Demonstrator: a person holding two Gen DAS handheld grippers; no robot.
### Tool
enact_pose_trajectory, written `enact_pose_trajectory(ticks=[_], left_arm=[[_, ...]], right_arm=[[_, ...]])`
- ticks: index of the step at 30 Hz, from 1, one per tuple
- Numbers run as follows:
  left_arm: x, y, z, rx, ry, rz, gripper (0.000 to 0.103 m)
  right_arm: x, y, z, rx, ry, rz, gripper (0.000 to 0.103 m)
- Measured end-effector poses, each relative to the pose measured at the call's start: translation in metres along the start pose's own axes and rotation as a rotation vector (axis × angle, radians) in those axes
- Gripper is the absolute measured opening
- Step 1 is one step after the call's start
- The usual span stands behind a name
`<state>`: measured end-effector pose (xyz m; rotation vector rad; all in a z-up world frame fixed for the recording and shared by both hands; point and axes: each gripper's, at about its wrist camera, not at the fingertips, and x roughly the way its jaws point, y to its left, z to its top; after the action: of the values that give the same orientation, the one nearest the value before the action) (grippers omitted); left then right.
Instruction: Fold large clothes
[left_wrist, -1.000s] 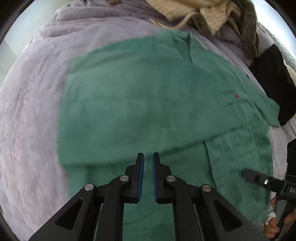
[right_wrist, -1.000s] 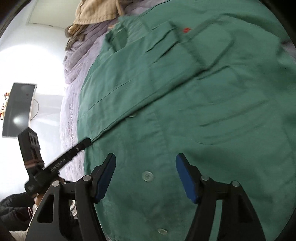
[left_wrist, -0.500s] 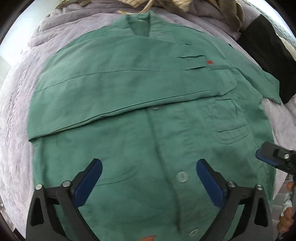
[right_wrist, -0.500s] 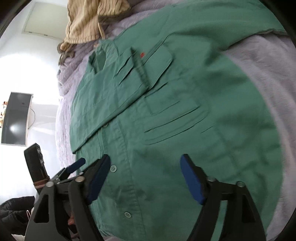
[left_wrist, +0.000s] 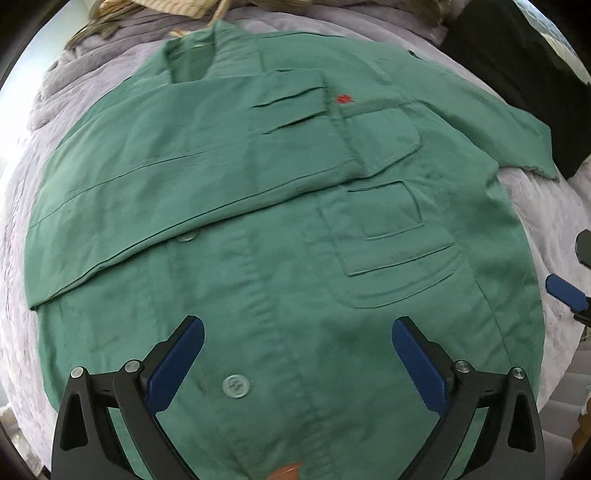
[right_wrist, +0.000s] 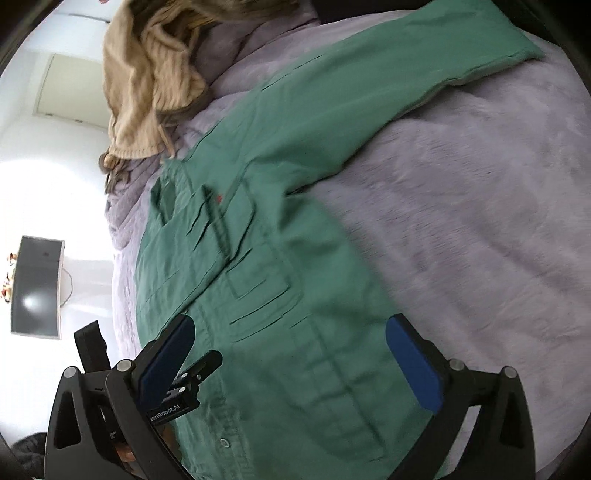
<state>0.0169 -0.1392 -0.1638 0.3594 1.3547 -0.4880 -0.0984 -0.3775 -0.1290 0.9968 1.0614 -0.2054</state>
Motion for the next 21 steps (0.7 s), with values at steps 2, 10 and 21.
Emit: enact_pose_trajectory(ticks=[2,10,21], left_arm=[[0.001,-0.007,0.000,0.012,0.011,0.003,0.102],[0.011,-0.036,0.012,0.043,0.033,0.039,0.102],[0.027,-0.054,0.036,0.011,0.087,0.018,0.102]], right_arm=[[-0.002,-0.009,0.005,0.016,-0.006,0.002,0.103],[-0.009,-0.041,0.032,0.063,-0.023,0.002,0.103],[-0.040,-0.101,0.098,0.153,-0.149,0.009,0.103]])
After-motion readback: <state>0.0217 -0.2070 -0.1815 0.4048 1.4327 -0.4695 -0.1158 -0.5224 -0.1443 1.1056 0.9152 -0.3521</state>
